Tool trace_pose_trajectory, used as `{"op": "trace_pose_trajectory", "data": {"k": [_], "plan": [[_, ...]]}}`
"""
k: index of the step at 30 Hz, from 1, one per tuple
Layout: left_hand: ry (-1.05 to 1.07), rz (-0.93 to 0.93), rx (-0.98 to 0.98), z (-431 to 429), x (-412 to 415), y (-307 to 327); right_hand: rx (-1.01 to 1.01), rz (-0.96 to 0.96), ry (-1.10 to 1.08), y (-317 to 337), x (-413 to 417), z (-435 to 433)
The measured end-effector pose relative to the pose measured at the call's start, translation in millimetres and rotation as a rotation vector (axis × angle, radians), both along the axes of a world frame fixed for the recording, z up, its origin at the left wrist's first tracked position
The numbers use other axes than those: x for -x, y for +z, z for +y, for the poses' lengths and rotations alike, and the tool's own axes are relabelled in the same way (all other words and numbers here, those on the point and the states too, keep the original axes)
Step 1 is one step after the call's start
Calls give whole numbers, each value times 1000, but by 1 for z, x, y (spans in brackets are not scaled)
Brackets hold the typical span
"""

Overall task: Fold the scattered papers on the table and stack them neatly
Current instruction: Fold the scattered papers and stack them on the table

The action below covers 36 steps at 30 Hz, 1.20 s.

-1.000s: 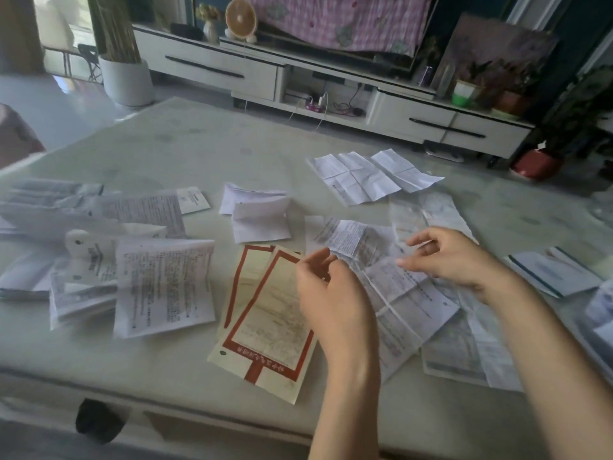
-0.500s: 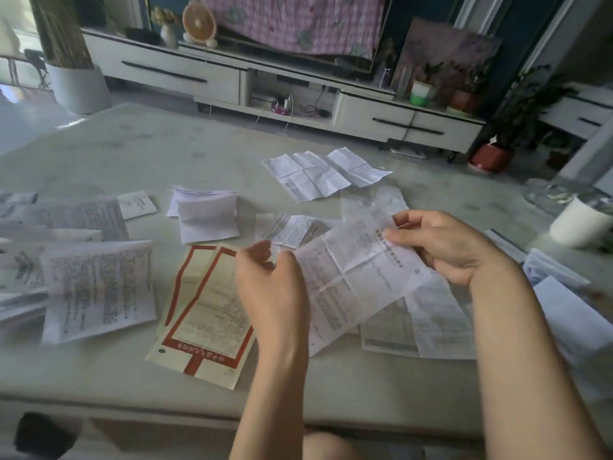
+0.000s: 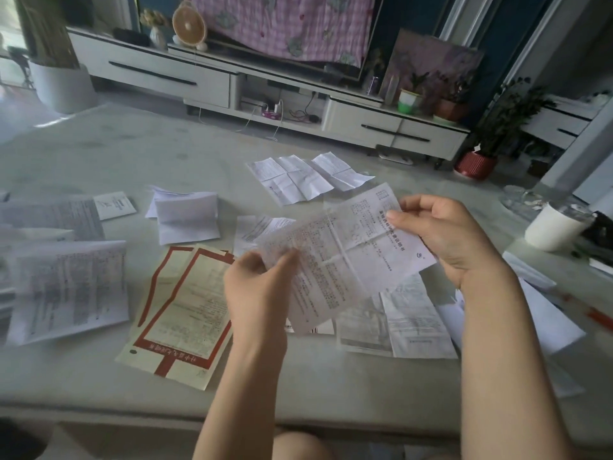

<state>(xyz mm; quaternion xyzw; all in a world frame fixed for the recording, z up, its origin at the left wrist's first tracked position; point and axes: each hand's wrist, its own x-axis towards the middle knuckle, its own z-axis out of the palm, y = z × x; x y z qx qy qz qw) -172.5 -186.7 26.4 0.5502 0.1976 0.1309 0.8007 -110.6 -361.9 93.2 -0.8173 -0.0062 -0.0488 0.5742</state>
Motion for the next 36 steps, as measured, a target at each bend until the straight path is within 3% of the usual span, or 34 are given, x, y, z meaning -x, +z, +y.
{"op": "trace_pose_trajectory", "data": {"k": [2, 4, 9, 14, 18, 21, 23, 25, 36], "plan": [[31, -1, -60, -2, -1, 1, 169, -110, -54, 2, 0, 4], [-16, 0, -72, -3, -2, 0, 213, -162, -23, 5, 3, 13], [-250, -75, 254, -5, -2, 2, 113, 50, 386, 9, 19, 50], [-322, -248, 275, -2, -2, 6, 232, 160, 654, 4, 24, 65], [-251, -189, 266, -1, -3, 6, 6, 71, 488, 4, 17, 62], [-267, -141, 205, -2, -2, 5, 96, -87, 272, 1, 8, 52], [-284, -138, 178, -4, -1, 7, 178, 17, 291, -2, 7, 45], [-286, -139, 152, -6, -2, 7, 133, 143, 385, -5, 10, 44], [-254, -75, 50, -4, 0, 5, -94, 113, 343, -10, 6, 40]]}}
